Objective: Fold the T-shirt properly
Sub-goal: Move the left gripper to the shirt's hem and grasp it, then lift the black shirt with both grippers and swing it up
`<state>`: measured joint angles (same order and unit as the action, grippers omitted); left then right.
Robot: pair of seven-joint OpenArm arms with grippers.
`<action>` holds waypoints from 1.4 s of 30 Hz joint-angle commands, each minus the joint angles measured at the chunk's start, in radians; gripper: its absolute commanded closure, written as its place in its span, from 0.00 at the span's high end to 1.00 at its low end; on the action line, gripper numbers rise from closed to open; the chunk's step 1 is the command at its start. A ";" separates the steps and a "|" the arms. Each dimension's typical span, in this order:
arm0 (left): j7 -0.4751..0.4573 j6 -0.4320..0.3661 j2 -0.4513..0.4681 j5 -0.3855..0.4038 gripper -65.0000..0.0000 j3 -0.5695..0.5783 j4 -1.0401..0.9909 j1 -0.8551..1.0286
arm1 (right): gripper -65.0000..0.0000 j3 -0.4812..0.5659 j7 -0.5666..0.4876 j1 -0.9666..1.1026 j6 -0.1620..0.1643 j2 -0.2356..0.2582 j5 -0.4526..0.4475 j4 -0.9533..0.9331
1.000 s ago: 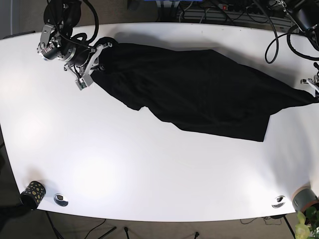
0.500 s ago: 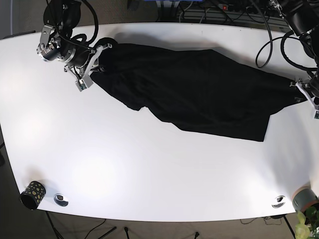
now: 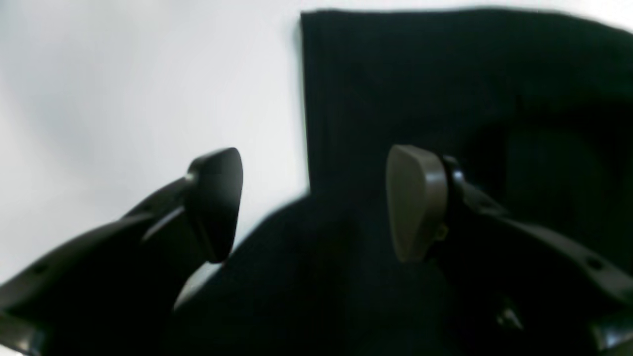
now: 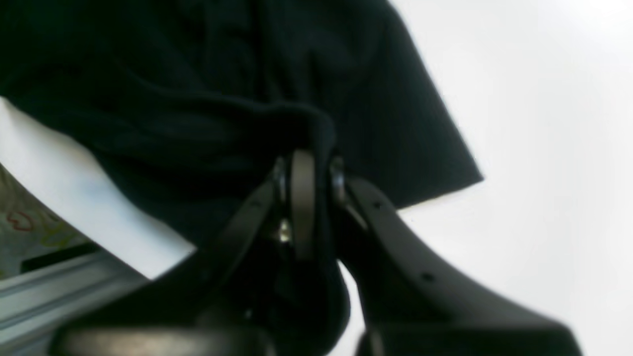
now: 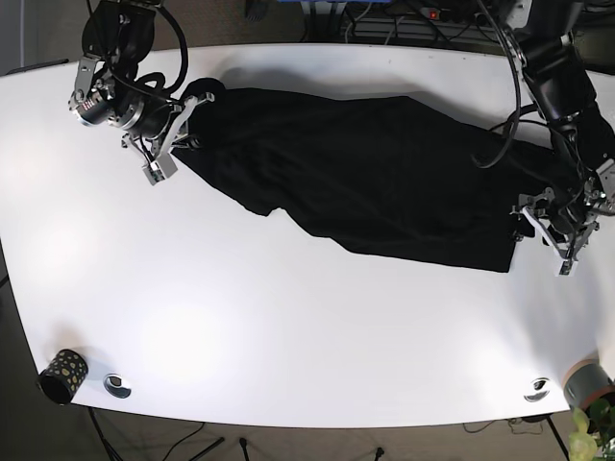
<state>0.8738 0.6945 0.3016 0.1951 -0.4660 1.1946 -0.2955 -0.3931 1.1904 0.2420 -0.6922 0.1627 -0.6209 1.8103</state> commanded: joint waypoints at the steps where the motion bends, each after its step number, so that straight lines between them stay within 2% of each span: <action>1: -0.055 -0.009 0.000 0.027 0.64 0.006 -0.042 -0.044 | 0.00 -0.002 -0.016 -0.008 -0.006 0.007 -0.023 0.015; 6: -0.133 -0.071 0.003 0.027 0.65 0.010 -0.212 -0.123 | 0.00 -0.005 -0.016 -0.010 -0.006 0.007 -0.023 0.015; 10: -0.181 -0.077 0.015 0.019 0.65 0.010 -0.330 -0.169 | 0.00 -0.005 -0.016 -0.010 -0.006 0.007 -0.023 0.015; 15: -0.229 -0.072 0.029 -0.035 0.65 0.010 -0.433 -0.198 | 0.00 -0.007 -0.016 -0.010 -0.006 0.007 -0.024 0.015; 21: -0.222 -0.066 0.026 -0.039 0.65 0.013 -0.490 -0.206 | 0.00 -0.007 -0.016 -0.010 -0.006 0.007 -0.024 0.015; 27: -0.155 0.004 -0.002 -0.036 0.65 0.120 -0.506 -0.206 | 0.00 -0.004 -0.016 -0.010 -0.006 0.005 -0.024 0.015; 34: -0.143 0.004 -0.026 -0.042 0.63 0.126 -0.506 -0.201 | 0.00 -0.008 -0.016 -0.010 -0.006 -0.016 -0.023 0.015; 35: -0.143 0.004 -0.026 -0.042 0.61 0.126 -0.506 -0.201 | 0.00 -0.008 -0.016 -0.010 -0.006 -0.018 -0.021 0.015; 38: -0.144 0.004 -0.026 -0.042 0.44 0.126 -0.506 -0.201 | 0.00 -0.008 -0.016 -0.008 -0.006 -0.019 -0.023 0.015; 42: -0.175 0.004 -0.026 -0.046 0.01 0.126 -0.506 -0.201 | 0.00 -0.008 -0.016 -0.010 -0.006 -0.019 -0.017 0.015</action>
<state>0.6617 0.7029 0.2722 0.1913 -0.3439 0.6914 -0.4927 -0.3977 1.1900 0.2401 -0.6922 0.1333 -0.6247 1.8099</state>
